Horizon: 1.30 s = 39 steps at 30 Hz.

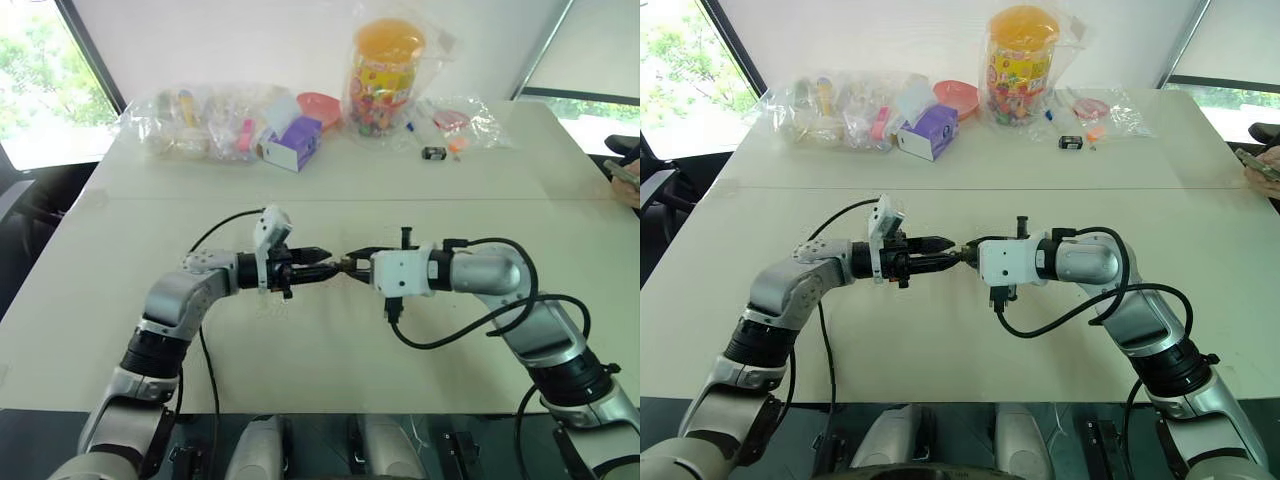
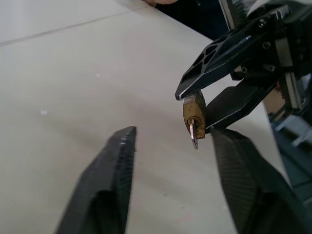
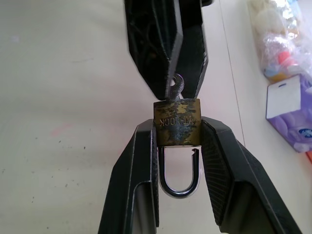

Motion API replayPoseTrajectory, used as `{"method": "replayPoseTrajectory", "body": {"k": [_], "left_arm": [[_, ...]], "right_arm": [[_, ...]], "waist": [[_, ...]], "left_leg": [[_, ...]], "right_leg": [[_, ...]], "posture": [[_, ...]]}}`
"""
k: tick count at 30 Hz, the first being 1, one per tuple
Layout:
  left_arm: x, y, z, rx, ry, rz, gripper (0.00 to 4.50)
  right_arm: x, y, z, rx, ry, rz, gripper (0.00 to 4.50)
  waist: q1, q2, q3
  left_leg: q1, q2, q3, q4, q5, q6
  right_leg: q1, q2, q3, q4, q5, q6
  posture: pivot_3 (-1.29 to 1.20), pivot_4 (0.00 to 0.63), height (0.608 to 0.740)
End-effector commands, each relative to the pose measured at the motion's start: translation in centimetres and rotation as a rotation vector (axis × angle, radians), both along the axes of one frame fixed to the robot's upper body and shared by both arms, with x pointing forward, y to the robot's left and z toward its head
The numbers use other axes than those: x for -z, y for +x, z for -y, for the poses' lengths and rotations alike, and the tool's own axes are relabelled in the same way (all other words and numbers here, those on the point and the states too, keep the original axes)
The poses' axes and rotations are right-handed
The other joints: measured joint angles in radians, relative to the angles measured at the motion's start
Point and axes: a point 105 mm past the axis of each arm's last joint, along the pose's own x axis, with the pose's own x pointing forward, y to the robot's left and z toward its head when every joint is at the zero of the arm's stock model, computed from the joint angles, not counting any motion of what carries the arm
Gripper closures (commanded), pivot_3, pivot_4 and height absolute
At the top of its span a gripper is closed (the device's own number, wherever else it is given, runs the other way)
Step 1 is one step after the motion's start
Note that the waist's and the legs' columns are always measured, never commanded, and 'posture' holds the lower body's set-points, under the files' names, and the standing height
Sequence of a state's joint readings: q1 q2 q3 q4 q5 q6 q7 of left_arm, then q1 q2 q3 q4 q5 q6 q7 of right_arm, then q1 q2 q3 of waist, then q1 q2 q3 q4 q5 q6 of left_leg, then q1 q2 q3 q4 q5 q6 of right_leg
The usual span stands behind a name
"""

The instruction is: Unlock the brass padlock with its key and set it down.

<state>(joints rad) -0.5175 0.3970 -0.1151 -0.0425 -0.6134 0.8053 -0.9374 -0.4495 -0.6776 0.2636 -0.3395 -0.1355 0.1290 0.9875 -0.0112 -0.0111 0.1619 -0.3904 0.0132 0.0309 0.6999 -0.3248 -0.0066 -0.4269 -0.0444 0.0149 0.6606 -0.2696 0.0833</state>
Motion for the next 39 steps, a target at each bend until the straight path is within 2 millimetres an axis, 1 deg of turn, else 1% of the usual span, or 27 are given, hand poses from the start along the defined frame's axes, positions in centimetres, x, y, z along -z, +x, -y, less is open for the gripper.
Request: {"method": "replayPoseTrajectory", "body": {"k": [1, 6, 9, 14, 16, 18, 20, 23, 30, 33, 35, 37, 38, 39], "left_arm": [[-1.9, 0.1, 0.1, -0.004, -0.053, 0.001, 0.56], [-2.2, 0.6, 0.6, -0.028, -0.078, -0.014, 0.56], [-1.2, 1.3, 0.7, -0.069, -0.017, 0.028, 0.56], [-1.2, 1.1, 1.0, -0.047, -0.025, 0.019, 0.56], [-1.1, 1.0, 1.1, -0.035, -0.021, 0.013, 1.08], [-1.0, 0.8, 1.3, -0.022, -0.019, 0.012, 1.91], [-0.9, 0.6, 1.6, -0.003, -0.014, 0.017, 2.86], [-0.9, 0.6, 2.0, 0.01, -0.017, 0.021, 4.42], [-0.8, 0.6, 1.8, 0.008, -0.014, 0.018, 4.47], [-0.9, 0.7, 1.7, -0.004, -0.013, 0.023, 4.47], [-1.1, 0.8, 1.5, -0.01, -0.014, 0.03, 4.5], [-1.3, 0.9, 1.3, -0.008, -0.014, 0.031, 4.5], [-1.4, 0.8, 1.2, -0.007, -0.014, 0.031, 4.5], [-1.4, 0.7, 0.9, -0.001, -0.007, 0.035, 4.5]], "right_arm": [[-1.4, -0.2, -0.5, -0.029, 0.018, 0.061, 3.84], [-1.4, -0.3, -0.6, -0.031, 0.018, 0.065, 3.84], [-1.4, -0.3, -0.6, -0.033, 0.017, 0.068, 3.84], [-1.4, -0.4, -0.6, -0.034, 0.014, 0.071, 3.84], [-1.5, -0.4, -0.5, -0.033, 0.011, 0.073, 3.84], [-1.5, -0.4, -0.5, -0.033, 0.01, 0.074, 3.84], [-1.5, -0.4, -0.5, -0.033, 0.009, 0.075, 3.84], [-1.5, -0.4, -0.5, -0.035, 0.007, 0.077, 3.84], [-1.6, -0.3, -0.5, -0.033, 0.003, 0.078, 3.84], [-1.3, -0.7, -0.5, -0.035, 0.013, 0.02, 3.84], [-1.3, -0.7, -0.3, -0.02, 0.023, 0.005, 2.76], [-1.4, -0.6, 0.1, 0.003, 0.031, -0.01, 1.86], [-1.4, -0.6, 0.2, 0.008, 0.032, -0.011, 1.29], [-1.6, -0.5, 0.7, 0.031, 0.047, -0.035, 0.79]], "waist": [[0.001, 0.0, 0.0], [0.001, 0.0, 0.0], [0.0, 0.0, 0.0], [0.0, 0.0, 0.0], [0.0, 0.0, 0.0], [0.0, 0.0, 0.0], [0.001, 0.0, 0.0], [0.001, 0.0, 0.0], [0.0, 0.0, 0.0], [0.001, 0.0, 0.0], [0.001, 0.0, 0.0], [0.0, 0.0, 0.0], [0.0, 0.0, 0.0], [0.0, 0.0, 0.0]], "left_leg": [[0.0, 0.0, 0.0, 0.0, 0.0, 0.0], [0.0, 0.0, 0.0, 0.0, 0.0, 0.0], [0.0, 0.0, 0.0, 0.0, 0.0, 0.0], [0.0, 0.0, 0.0, 0.0, 0.0, 0.0], [0.0, 0.0, 0.0, 0.0, 0.0, 0.0], [0.0, 0.0, 0.0, 0.0, 0.0, 0.0], [0.0, 0.0, 0.0, 0.0, 0.0, 0.0], [0.0, -0.001, 0.0, 0.0, 0.0, 0.0], [0.0, 0.0, 0.0, 0.0, 0.0, 0.0], [0.0, 0.0, 0.0, 0.0, 0.0, 0.0], [0.0, 0.0, 0.0, 0.0, 0.0, 0.0], [0.0, 0.0, 0.0, 0.0, 0.0, 0.0], [0.0, 0.0, 0.0, 0.0, 0.0, 0.0], [0.0, 0.0, 0.0, 0.0, 0.0, 0.0]], "right_leg": [[0.0, 0.0, 0.0, 0.0, 0.0, 0.0], [0.0, 0.0, 0.0, 0.0, 0.0, 0.0], [0.0, 0.0, 0.0, 0.0, 0.0, 0.0], [0.0, 0.0, 0.0, 0.0, 0.0, 0.0], [0.0, 0.0, 0.0, 0.0, 0.0, 0.0], [0.0, 0.0, 0.0, 0.0, 0.0, 0.0], [0.0, 0.0, 0.0, 0.0, 0.0, 0.0], [0.0, 0.0, 0.0, 0.0, 0.0, 0.0], [0.0, 0.0, 0.0, 0.0, 0.0, 0.0], [0.0, 0.0, 0.0, 0.0, 0.0, 0.0], [0.0, 0.0, 0.0, 0.0, 0.0, 0.0], [0.0, -0.001, 0.0, 0.0, 0.0, 0.0], [0.0, -0.001, 0.0, 0.0, 0.0, 0.0], [0.0, -0.001, 0.0, 0.0, 0.0, 0.0]], "posture": [[0.0, 0.15, 0.735], [0.0, 0.15, 0.735], [0.0, 0.15, 0.735], [0.0, 0.15, 0.735], [0.0, 0.15, 0.735], [0.0, 0.15, 0.735], [0.0, 0.15, 0.735], [0.0, 0.15, 0.735], [0.0, 0.15, 0.735], [0.0, 0.15, 0.735], [0.0, 0.15, 0.735], [0.0, 0.15, 0.735], [0.0, 0.15, 0.735], [0.0, 0.15, 0.735]]}}
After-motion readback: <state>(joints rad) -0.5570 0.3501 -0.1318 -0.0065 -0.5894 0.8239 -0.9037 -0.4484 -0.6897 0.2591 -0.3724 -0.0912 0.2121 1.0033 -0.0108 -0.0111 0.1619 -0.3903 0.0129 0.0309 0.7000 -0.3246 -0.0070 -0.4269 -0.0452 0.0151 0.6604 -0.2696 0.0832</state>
